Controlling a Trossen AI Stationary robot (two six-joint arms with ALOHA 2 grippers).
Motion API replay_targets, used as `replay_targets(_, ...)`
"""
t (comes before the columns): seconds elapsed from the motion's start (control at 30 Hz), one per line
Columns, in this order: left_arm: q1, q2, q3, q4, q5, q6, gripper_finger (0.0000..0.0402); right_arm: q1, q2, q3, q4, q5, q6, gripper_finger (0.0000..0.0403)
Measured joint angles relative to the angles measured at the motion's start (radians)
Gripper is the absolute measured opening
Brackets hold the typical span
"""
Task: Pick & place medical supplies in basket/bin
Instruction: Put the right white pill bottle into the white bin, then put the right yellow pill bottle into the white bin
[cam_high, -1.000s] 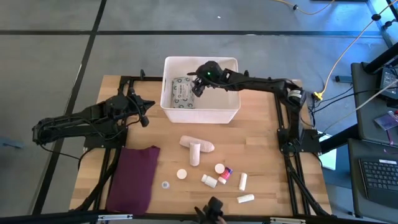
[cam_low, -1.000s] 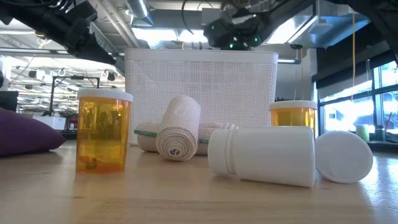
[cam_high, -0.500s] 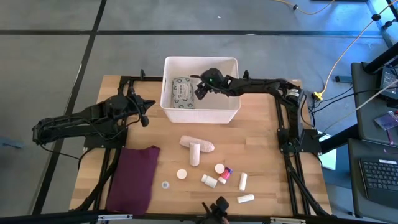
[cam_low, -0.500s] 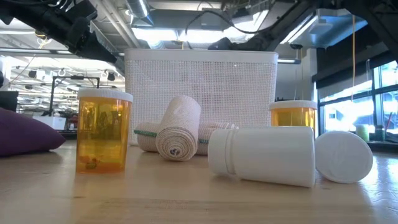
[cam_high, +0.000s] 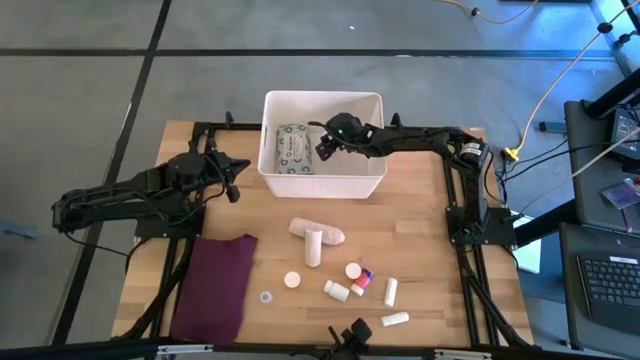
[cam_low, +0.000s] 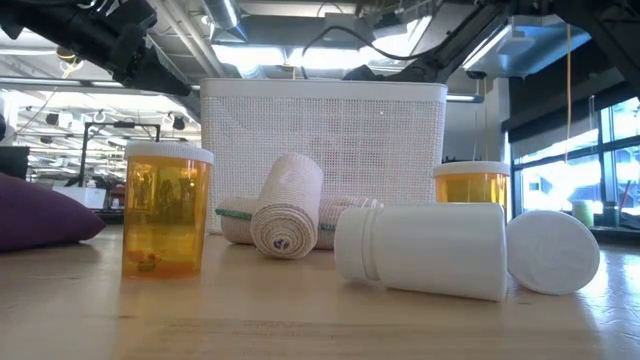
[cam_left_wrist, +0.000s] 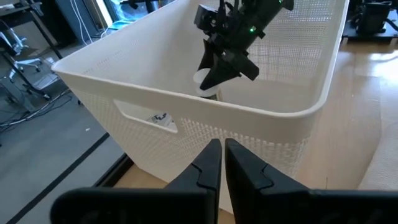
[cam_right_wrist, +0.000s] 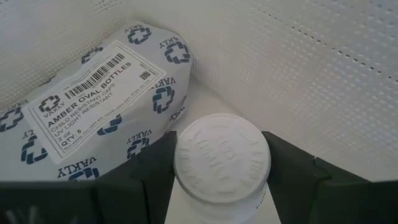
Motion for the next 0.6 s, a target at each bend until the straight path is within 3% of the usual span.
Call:
replay_targets(0.2,0.0,0.0,0.0,0.0,0.0,0.0,0.0012,0.0,0.0,0.0,-0.003,-0.001,-0.006,0.0214)
replay_targets(0.6,0.0,0.0,0.0,-0.001,0.0,0.0,0.0024,0.0,0.0,0.0,-0.012,-0.003,-0.003,0.0281)
